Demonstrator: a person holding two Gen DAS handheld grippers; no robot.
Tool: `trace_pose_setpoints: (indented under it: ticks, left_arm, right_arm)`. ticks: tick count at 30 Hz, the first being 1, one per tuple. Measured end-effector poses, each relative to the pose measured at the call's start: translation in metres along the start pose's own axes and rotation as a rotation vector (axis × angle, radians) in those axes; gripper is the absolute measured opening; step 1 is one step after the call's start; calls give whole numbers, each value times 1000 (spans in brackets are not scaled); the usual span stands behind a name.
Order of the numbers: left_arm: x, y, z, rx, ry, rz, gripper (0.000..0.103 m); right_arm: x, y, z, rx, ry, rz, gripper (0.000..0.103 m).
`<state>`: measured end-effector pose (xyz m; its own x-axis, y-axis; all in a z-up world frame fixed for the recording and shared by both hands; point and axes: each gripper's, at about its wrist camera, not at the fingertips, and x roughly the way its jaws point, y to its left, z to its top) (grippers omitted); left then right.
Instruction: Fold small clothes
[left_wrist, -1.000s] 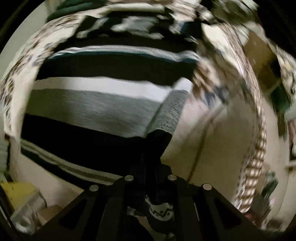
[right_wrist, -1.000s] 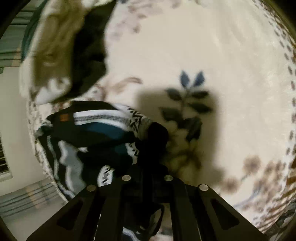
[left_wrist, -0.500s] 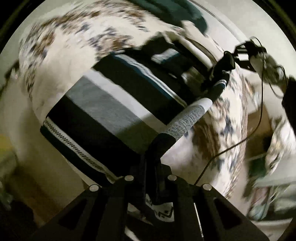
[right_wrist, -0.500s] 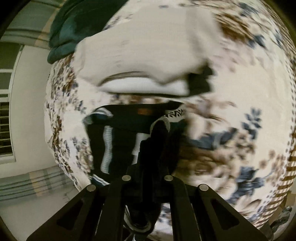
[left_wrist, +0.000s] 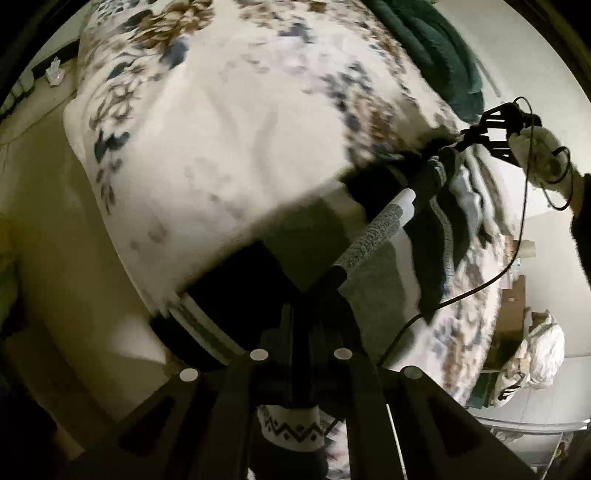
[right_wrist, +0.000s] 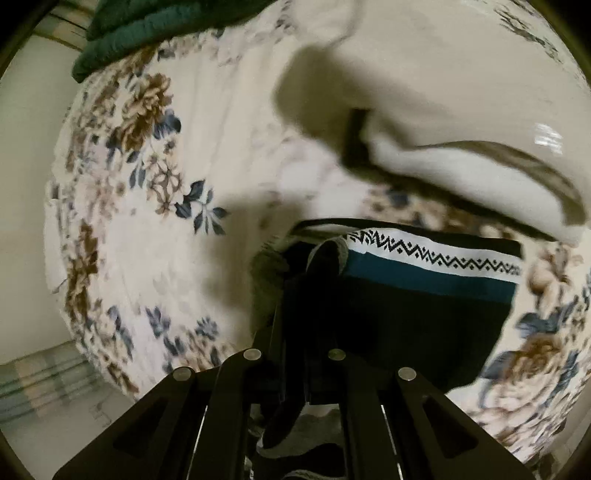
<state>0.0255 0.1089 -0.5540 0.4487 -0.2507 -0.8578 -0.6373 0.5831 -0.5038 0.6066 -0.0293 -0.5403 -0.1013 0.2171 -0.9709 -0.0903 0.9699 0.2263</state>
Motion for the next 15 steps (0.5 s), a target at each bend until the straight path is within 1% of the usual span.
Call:
trace_pose_setpoints:
  ticks: [3,4,6,7,8,9,10,12,14,15]
  left_arm:
    - [18,20,15,8,33,10,5]
    - [25,26,19,8,57,3,7]
    - [33,36,24,0,99,19,9]
    - [35,43,26,-20,121,-1,10]
    - [34,46,26,-30,127,-10,11]
    - [31,49,26,-37,130,-7,12]
    - [28,50,26,-34,130,-7,13]
    - [21,50,27,-23,132,20,14]
    - [13,50,27,-14,137,38,14]
    - [8,49,27,-13,137,48,15]
  right_arm:
    - [27,20,7,-3,10,-61,6]
    - [34,23,9,-3,23,-70,7]
    - [42,27,11,-13,48,-71,10]
    - [42,26,9,-12,57,-57,22]
    - [41,25,6,-10,64,-38,45]
    - [37,23,0,-12,67,-9,56]
    - [32,21,-6,-21,63,1,68]
    - [17,15,-27,-52,49,12,71]
    - [3,4,-55,-77,42,35,81]
    - [-4,-4,-72,-86,44,52,83]
